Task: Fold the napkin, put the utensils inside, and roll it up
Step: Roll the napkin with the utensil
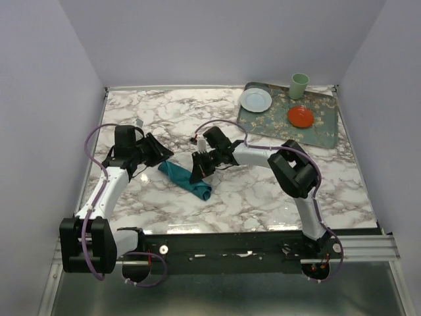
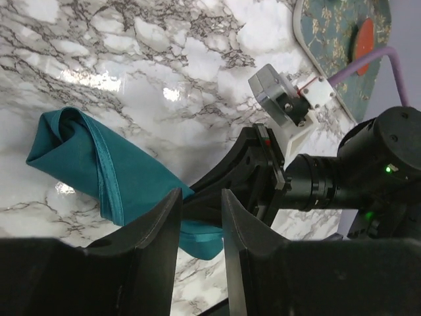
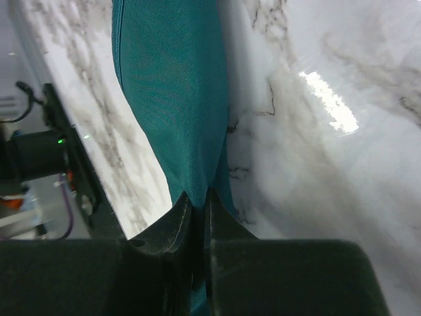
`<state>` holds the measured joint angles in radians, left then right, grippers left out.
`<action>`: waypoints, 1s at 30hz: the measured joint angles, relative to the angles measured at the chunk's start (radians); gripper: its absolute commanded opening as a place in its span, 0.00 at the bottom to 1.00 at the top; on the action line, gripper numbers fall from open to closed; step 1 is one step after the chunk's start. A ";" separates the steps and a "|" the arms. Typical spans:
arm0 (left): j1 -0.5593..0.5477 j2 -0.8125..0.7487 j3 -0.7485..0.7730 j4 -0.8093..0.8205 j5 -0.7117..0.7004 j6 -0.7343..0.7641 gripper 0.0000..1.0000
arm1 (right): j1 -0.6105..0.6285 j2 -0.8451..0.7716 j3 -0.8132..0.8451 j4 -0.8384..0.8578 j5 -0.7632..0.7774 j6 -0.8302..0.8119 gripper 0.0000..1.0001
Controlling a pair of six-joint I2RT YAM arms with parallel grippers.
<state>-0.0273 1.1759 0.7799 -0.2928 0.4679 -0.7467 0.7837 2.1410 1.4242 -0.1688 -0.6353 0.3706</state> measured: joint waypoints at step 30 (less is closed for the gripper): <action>-0.126 -0.092 -0.211 0.013 -0.002 -0.043 0.37 | 0.013 -0.076 -0.040 -0.100 0.022 -0.037 0.65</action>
<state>-0.1535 1.0843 0.5690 -0.2798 0.4660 -0.7895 0.7963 2.0655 1.3838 -0.2691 -0.6132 0.3336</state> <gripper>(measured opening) 0.359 0.618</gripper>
